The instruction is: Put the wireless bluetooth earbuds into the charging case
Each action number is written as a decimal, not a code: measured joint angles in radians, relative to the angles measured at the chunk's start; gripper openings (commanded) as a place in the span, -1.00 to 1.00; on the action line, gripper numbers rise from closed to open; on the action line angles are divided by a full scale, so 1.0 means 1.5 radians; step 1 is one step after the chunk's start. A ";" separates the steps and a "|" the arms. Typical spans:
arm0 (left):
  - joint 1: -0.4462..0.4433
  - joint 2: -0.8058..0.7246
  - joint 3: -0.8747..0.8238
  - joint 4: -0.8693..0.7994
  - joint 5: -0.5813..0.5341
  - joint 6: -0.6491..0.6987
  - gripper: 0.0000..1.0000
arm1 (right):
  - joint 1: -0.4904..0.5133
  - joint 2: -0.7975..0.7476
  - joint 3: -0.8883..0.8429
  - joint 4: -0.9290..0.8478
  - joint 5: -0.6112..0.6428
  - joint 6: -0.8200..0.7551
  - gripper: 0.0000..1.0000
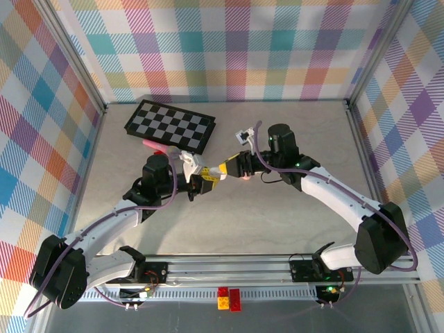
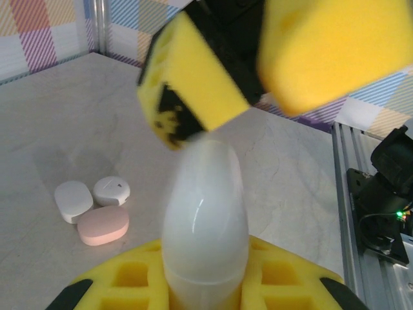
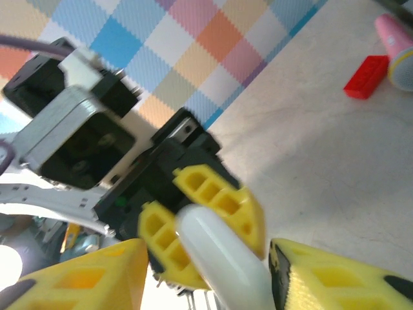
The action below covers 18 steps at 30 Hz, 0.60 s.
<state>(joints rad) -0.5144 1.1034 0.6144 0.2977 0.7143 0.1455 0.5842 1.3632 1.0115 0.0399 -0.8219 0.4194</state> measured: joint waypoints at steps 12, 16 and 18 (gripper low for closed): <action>0.004 0.000 0.000 -0.001 0.041 -0.017 -0.97 | 0.004 -0.062 -0.013 -0.030 0.047 -0.149 0.26; 0.005 -0.002 0.009 -0.011 0.081 -0.022 -0.97 | 0.004 -0.066 -0.022 -0.047 0.052 -0.212 0.25; 0.006 -0.006 0.016 -0.018 0.093 -0.027 -0.97 | 0.007 -0.066 -0.024 -0.057 0.051 -0.234 0.23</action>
<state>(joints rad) -0.5053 1.0943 0.6376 0.2707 0.8532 0.1051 0.5941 1.2648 0.9749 -0.0463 -0.7452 0.0689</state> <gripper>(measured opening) 0.201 0.624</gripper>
